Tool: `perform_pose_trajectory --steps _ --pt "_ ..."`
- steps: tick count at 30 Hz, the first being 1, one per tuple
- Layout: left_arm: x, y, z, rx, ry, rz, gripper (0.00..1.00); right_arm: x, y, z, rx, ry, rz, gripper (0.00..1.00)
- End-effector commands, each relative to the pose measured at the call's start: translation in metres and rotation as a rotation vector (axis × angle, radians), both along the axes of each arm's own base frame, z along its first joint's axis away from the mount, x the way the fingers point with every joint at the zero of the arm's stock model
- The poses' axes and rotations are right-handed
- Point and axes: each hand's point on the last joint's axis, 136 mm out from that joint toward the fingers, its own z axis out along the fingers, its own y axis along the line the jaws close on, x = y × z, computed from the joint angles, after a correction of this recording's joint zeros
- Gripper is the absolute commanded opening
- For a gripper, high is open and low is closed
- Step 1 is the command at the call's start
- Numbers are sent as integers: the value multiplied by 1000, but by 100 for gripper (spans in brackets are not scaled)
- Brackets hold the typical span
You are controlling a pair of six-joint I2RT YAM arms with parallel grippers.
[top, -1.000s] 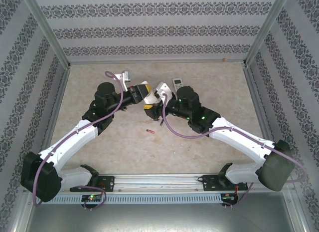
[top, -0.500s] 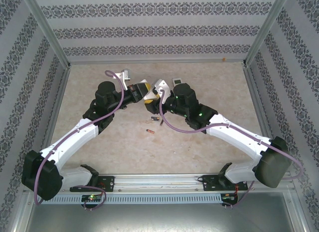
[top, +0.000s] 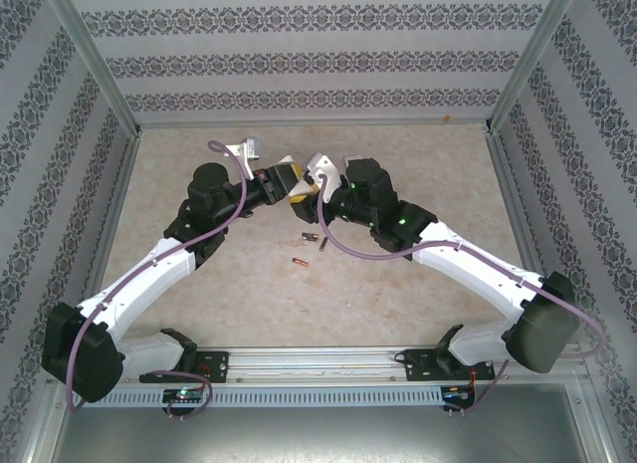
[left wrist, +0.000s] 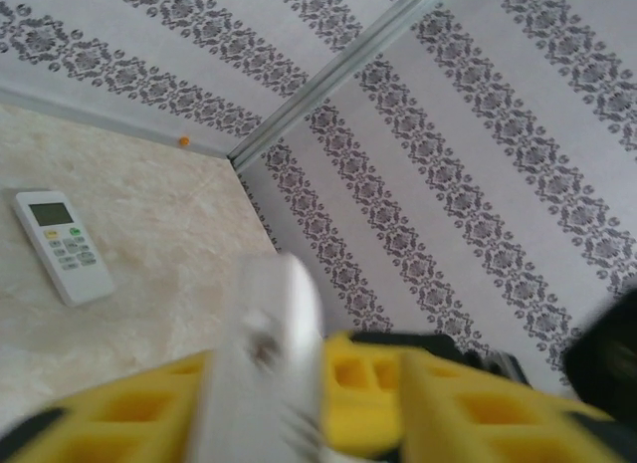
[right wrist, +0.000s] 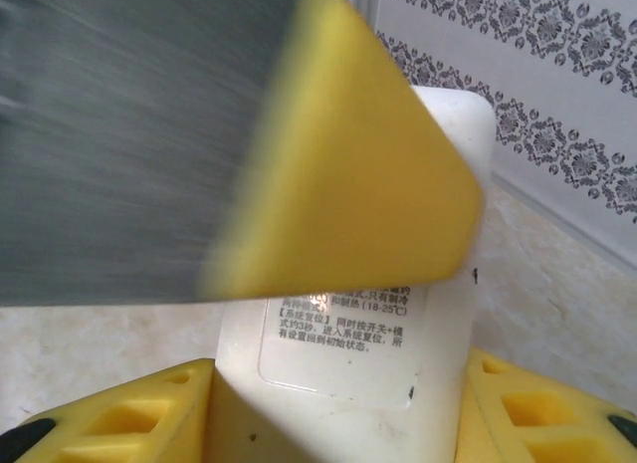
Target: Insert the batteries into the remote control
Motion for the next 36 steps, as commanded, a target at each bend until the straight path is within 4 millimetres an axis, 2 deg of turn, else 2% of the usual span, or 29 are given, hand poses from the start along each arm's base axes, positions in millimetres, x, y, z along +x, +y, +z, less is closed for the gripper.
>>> perform_pose_trajectory --steps 1,4,6,8,10,12,16,19,24,29,33,36 --pt "-19 14 22 90 -117 31 88 4 -21 -3 -81 -79 40 38" --pt "-19 53 11 301 -105 209 98 -8 -44 -37 -300 -158 131 39" --pt "-22 78 2 430 -96 300 100 -25 -56 -68 -473 -189 236 39" --pt "-27 93 -9 536 -89 322 100 -41 -67 -100 -643 -205 320 39" --pt "-34 97 -19 608 -101 293 100 -57 -72 -126 -740 -181 398 39" --pt "-40 94 -26 640 -128 245 100 -72 -70 -143 -761 -142 466 39" --pt "-48 84 -38 635 -153 174 100 -97 -73 -191 -862 -62 578 39" --pt "-48 80 -42 611 -150 156 100 -108 -72 -217 -892 5 641 39" --pt "-46 77 -46 589 -136 152 100 -114 -70 -246 -930 36 703 39" --pt "-44 76 -49 575 -120 159 100 -113 -76 -273 -991 111 704 48" --pt "-43 75 -51 561 -113 158 100 -114 -77 -280 -992 139 686 59" --pt "-42 74 -51 560 -113 155 100 -111 -72 -267 -968 119 661 67"
